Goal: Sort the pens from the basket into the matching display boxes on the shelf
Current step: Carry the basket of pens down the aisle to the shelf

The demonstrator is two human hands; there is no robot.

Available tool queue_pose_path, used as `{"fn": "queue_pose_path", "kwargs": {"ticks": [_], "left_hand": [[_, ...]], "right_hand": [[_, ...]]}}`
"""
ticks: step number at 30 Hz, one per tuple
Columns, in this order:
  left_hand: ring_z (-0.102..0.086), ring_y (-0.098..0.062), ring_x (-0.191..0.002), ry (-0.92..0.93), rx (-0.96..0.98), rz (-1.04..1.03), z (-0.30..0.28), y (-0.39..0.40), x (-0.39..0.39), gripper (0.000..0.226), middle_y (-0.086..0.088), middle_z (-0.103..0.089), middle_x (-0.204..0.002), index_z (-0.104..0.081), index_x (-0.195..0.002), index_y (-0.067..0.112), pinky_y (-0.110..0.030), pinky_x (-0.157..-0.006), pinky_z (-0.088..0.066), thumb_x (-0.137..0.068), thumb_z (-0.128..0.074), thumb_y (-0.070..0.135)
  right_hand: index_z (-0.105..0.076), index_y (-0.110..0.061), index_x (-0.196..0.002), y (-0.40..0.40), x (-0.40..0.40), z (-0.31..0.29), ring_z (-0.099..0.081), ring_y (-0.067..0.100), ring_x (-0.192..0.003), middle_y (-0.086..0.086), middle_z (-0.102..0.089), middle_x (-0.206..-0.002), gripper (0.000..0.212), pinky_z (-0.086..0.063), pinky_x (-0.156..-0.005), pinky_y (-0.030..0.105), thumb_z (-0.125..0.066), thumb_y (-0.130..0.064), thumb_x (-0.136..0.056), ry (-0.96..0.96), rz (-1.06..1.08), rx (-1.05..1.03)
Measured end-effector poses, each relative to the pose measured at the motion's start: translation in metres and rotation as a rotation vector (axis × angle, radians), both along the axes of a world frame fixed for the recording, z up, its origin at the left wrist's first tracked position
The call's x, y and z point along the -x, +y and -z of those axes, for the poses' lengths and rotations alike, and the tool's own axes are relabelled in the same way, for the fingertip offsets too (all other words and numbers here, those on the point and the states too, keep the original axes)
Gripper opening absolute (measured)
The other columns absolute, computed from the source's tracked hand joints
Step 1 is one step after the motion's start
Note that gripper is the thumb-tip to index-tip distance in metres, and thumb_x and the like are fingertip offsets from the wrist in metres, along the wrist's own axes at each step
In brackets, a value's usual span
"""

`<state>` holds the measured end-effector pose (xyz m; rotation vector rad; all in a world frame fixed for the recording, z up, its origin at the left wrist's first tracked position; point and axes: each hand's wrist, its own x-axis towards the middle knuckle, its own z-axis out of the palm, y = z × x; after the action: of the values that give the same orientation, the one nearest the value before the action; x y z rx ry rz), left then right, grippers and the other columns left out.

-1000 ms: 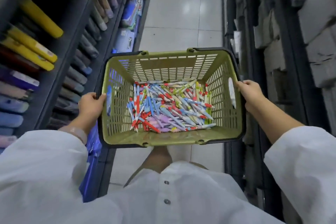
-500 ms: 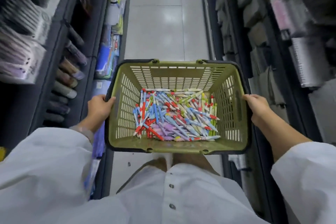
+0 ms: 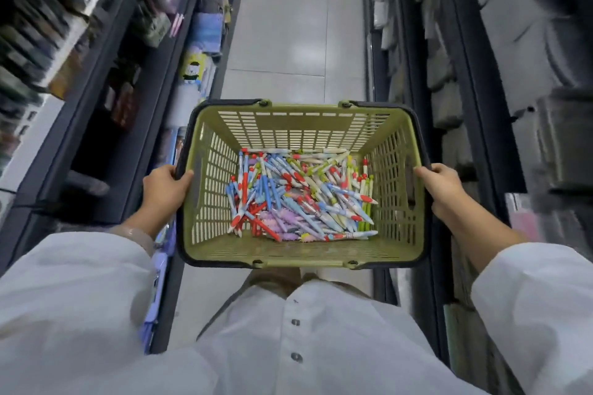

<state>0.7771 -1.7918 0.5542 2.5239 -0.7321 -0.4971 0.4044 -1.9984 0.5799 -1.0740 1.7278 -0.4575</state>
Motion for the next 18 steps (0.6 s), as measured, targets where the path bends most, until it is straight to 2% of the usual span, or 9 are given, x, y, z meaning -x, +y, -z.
{"fn": "queue_pose_path", "kwargs": {"ticks": [1,2,4,6,10,12,14,16,18], "left_hand": [[-0.041,-0.024,-0.056,0.001,0.010,-0.009,0.000,-0.027,-0.012,0.045,-0.002,-0.044,-0.049,-0.037,-0.050,0.015,-0.034,-0.055,-0.026,-0.087,-0.063,0.022],[-0.040,-0.021,-0.054,0.004,0.022,-0.018,0.002,-0.054,-0.026,0.045,-0.001,-0.043,-0.049,-0.038,-0.050,0.014,-0.034,-0.053,-0.024,-0.086,-0.063,0.022],[-0.042,-0.024,-0.055,0.006,0.026,-0.036,0.010,-0.110,-0.054,0.041,-0.007,-0.048,-0.051,-0.041,-0.053,0.010,-0.034,-0.052,-0.025,-0.085,-0.064,0.022],[-0.046,-0.027,-0.059,0.016,0.023,-0.040,0.023,-0.168,-0.088,0.042,-0.008,-0.046,-0.051,-0.044,-0.054,0.006,-0.034,-0.053,-0.026,-0.084,-0.065,0.025],[-0.053,-0.033,-0.068,0.068,0.002,-0.033,0.035,-0.293,-0.160,0.031,-0.008,-0.050,-0.057,-0.060,-0.068,0.002,-0.033,-0.055,-0.028,-0.084,-0.066,0.027],[-0.050,-0.029,-0.065,0.065,0.000,-0.040,0.030,-0.349,-0.190,0.027,-0.006,-0.049,-0.057,-0.061,-0.071,0.002,-0.033,-0.053,-0.027,-0.084,-0.065,0.026],[-0.047,-0.026,-0.066,0.073,-0.001,-0.023,0.021,-0.403,-0.218,0.025,-0.007,-0.051,-0.059,-0.061,-0.070,0.004,-0.033,-0.055,-0.028,-0.084,-0.065,0.024],[-0.053,-0.029,-0.071,0.081,0.004,-0.026,0.011,-0.460,-0.247,0.022,-0.014,-0.058,-0.067,-0.064,-0.076,0.002,-0.032,-0.061,-0.032,-0.085,-0.065,0.022],[-0.059,-0.036,-0.080,0.084,0.027,-0.034,0.009,-0.519,-0.279,0.024,-0.025,-0.064,-0.077,-0.065,-0.078,-0.002,-0.034,-0.063,-0.033,-0.085,-0.066,0.021]], "right_hand": [[-0.058,0.000,-0.105,-0.031,-0.015,-0.002,-0.054,0.023,-0.078,0.014,-0.055,-0.091,0.021,-0.048,-0.071,0.035,-0.054,-0.017,-0.092,0.016,-0.024,0.028],[-0.057,0.003,-0.109,-0.061,-0.030,-0.003,-0.054,0.023,-0.078,0.013,-0.055,-0.089,0.026,-0.047,-0.066,0.032,-0.055,-0.017,-0.092,0.032,-0.048,0.051],[-0.057,0.002,-0.108,-0.122,-0.062,0.000,-0.054,0.020,-0.073,0.008,-0.055,-0.080,0.025,-0.040,-0.058,0.027,-0.056,-0.016,-0.092,0.058,-0.083,0.079],[-0.058,0.004,-0.108,-0.184,-0.095,0.007,-0.052,0.018,-0.067,0.008,-0.055,-0.079,0.025,-0.040,-0.061,0.027,-0.057,-0.016,-0.092,0.075,-0.092,0.087],[-0.058,0.007,-0.108,-0.298,-0.159,0.011,-0.051,0.025,-0.079,0.020,-0.059,-0.092,0.029,-0.042,-0.072,0.033,-0.058,-0.015,-0.091,0.134,-0.075,0.070],[-0.058,0.005,-0.107,-0.352,-0.190,0.004,-0.052,0.026,-0.078,0.025,-0.062,-0.101,0.027,-0.045,-0.074,0.036,-0.058,-0.016,-0.091,0.161,-0.076,0.070],[-0.058,0.003,-0.107,-0.404,-0.217,-0.003,-0.050,0.019,-0.068,0.021,-0.061,-0.097,0.025,-0.042,-0.064,0.033,-0.058,-0.016,-0.091,0.176,-0.081,0.074],[-0.058,0.001,-0.105,-0.454,-0.243,-0.006,-0.045,0.013,-0.062,0.015,-0.060,-0.090,0.022,-0.034,-0.053,0.028,-0.058,-0.017,-0.091,0.186,-0.090,0.077],[-0.058,-0.002,-0.102,-0.513,-0.271,-0.001,-0.048,0.012,-0.063,0.014,-0.062,-0.090,0.017,-0.034,-0.052,0.026,-0.058,-0.016,-0.091,0.155,-0.065,0.074]]}}
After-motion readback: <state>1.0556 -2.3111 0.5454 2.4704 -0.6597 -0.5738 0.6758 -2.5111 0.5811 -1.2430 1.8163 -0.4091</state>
